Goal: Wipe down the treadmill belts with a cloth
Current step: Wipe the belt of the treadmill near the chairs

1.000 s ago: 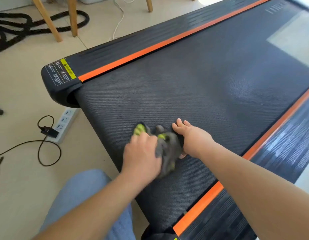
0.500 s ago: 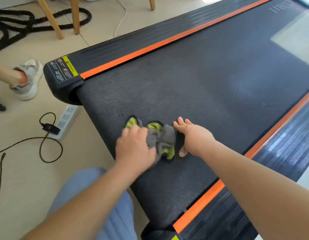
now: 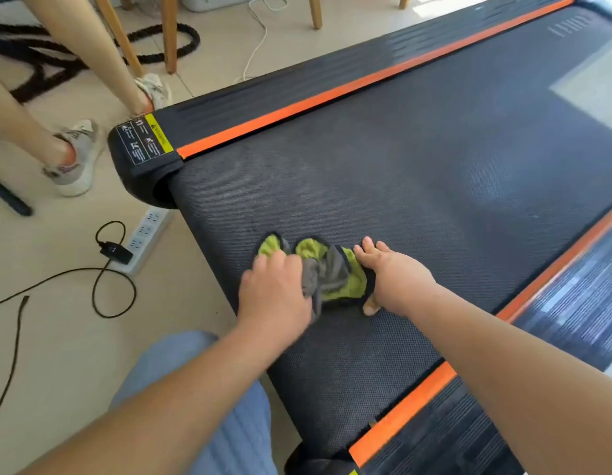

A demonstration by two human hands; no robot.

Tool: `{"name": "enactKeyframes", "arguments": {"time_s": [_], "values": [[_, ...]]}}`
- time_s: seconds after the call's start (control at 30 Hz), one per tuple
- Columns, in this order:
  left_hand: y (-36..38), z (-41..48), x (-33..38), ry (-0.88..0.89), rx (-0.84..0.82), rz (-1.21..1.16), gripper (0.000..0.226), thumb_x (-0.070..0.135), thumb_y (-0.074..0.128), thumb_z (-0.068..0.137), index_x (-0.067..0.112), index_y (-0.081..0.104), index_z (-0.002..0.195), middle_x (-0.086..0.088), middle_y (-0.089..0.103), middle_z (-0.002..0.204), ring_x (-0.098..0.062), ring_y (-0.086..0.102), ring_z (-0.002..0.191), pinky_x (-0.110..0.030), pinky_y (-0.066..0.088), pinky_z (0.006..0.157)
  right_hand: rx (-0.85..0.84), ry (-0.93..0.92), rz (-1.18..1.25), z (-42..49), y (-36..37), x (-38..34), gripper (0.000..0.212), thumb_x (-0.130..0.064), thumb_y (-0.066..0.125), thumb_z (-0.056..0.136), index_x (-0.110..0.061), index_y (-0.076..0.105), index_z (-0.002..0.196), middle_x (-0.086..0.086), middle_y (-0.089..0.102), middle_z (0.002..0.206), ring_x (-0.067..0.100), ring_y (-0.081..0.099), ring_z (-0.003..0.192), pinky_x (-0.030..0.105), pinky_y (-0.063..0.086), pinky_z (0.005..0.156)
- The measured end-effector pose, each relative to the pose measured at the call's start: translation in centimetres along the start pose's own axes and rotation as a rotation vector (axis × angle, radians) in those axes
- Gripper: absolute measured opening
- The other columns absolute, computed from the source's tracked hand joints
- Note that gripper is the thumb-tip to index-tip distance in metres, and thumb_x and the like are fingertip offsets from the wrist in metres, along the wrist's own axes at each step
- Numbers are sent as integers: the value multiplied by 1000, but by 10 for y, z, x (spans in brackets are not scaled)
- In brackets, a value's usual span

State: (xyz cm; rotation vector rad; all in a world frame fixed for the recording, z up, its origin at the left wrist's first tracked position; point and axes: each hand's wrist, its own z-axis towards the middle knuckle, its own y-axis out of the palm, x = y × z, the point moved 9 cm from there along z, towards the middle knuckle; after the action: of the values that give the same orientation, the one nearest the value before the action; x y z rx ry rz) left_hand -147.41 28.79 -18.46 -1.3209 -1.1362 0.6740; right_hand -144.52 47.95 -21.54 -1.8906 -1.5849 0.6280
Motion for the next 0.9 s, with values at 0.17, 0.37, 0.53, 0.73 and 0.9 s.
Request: {"name": "enactKeyframes", "arguments": {"time_s": [0.17, 0.37, 0.53, 0.73, 0.9], "values": [[22, -67, 71, 348, -202, 100, 33, 51, 47, 92, 24, 48, 111, -3, 48, 118, -29, 49, 115, -42, 46, 84, 16, -4, -58, -7, -2, -3, 102, -1, 59, 94, -31, -10, 163, -12, -19, 170, 15, -7, 158, 50, 38, 117], [-39, 16, -17, 86, -72, 129, 35, 45, 59, 88, 25, 47, 114, 0, 48, 119, -28, 49, 118, -41, 48, 85, 44, 51, -189, -27, -28, -16, 104, -38, 89, 75, -26, 30, 159, -4, 34, 160, 21, 40, 145, 42, 54, 94], [-88, 22, -41, 20, 298, 42, 55, 50, 69, 81, 21, 53, 124, -3, 51, 116, -31, 49, 107, -42, 48, 77, 190, 15, -220, -13, -79, -44, 48, -43, 84, 76, -27, 63, 115, -8, 60, 95, 24, 65, 87, 26, 39, 54], [-32, -4, -12, 341, 14, 27, 70, 66, 57, 85, 42, 39, 148, 5, 35, 145, -26, 41, 129, -43, 41, 104, 314, -12, 187, 2, -106, -45, 57, -15, 63, 80, -32, 60, 134, -6, 57, 127, 24, 62, 109, 28, 46, 68], [-17, 27, -17, 330, -16, -109, 63, 71, 60, 73, 46, 47, 130, 3, 20, 156, -29, 17, 145, -51, 20, 122, 368, -69, 401, 10, -123, -55, 72, -5, 55, 75, -35, 56, 141, -6, 51, 137, 22, 59, 92, 30, 53, 71]]}}
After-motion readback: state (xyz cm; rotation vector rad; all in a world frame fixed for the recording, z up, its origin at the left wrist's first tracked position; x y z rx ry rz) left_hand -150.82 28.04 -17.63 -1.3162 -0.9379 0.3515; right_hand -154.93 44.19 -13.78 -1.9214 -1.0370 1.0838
